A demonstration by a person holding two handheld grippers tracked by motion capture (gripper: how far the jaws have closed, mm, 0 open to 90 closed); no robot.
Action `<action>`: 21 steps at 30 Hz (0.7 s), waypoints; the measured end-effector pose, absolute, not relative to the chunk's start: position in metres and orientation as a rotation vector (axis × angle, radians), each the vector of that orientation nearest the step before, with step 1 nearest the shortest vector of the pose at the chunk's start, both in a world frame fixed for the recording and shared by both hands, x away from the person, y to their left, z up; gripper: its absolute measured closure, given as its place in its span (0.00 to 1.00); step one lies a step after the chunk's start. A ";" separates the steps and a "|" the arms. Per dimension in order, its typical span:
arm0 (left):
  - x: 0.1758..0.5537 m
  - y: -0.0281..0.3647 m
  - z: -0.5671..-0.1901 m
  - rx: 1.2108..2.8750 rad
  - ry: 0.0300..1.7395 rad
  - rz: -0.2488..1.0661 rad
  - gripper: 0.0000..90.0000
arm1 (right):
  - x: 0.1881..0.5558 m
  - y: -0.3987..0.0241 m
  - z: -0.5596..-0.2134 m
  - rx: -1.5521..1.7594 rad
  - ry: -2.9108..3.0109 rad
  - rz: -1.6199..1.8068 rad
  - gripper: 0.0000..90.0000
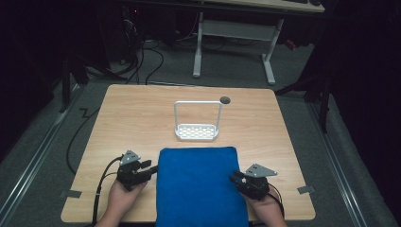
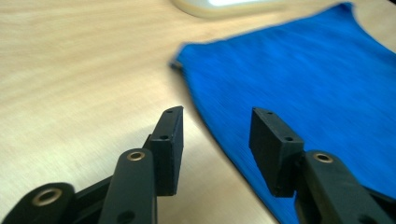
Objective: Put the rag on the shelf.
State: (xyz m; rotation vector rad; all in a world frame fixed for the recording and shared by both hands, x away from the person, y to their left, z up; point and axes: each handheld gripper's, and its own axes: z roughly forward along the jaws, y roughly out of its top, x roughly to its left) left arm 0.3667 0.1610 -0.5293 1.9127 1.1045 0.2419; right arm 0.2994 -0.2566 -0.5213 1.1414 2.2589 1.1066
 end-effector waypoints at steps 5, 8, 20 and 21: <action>0.389 0.152 -0.531 1.907 1.169 0.266 0.59 | 0.298 -0.257 -0.521 1.134 2.265 1.118 0.76; 0.405 0.136 -0.532 1.929 1.170 0.313 0.63 | 0.298 -0.257 -0.521 1.134 2.266 1.123 0.76; 0.407 0.110 -0.535 2.038 1.081 0.443 0.87 | 0.303 -0.260 -0.521 1.172 2.231 1.139 0.70; 0.407 0.110 -0.535 2.038 1.081 0.443 0.88 | 0.303 -0.260 -0.521 1.172 2.231 1.139 0.70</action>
